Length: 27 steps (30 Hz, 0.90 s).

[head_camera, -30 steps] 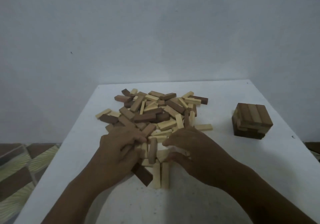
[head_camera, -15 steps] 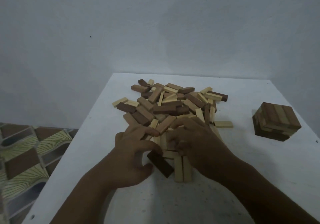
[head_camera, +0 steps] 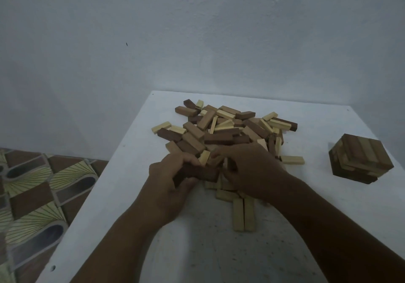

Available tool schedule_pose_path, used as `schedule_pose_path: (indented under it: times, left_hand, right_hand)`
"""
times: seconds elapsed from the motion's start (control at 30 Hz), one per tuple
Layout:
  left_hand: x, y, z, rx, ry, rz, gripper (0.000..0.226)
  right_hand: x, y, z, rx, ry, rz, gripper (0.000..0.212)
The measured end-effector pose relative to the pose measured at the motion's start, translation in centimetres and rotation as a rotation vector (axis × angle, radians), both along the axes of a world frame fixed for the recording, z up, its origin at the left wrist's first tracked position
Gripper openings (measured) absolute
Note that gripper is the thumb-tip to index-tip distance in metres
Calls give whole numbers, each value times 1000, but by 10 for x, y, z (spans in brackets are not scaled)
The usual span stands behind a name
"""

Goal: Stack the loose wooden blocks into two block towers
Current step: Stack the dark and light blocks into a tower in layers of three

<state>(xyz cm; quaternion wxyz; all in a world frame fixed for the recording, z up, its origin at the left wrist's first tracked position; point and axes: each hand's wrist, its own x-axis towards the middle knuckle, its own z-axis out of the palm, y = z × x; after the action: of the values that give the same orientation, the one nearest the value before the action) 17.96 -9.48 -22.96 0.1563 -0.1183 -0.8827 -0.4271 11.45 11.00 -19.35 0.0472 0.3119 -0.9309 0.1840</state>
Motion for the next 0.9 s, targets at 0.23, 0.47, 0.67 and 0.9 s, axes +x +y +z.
schedule_pose_path:
  times: [0.23, 0.47, 0.67, 0.9]
  left_hand:
    - [-4, 3, -7, -19, 88, 24, 31]
    - [2, 28, 10, -47, 90, 36, 27]
    - [-2, 78, 35, -163, 43, -10, 35]
    - [-11, 166, 46, -227, -91, -224, 37]
  right_hand:
    - [-7, -4, -1, -39, 41, 39, 30]
    - [22, 38, 7, -481, 11, -63, 26]
    - [52, 117, 0, -392, -12, -384, 21]
    - [81, 176, -12, -95, -115, -720, 51]
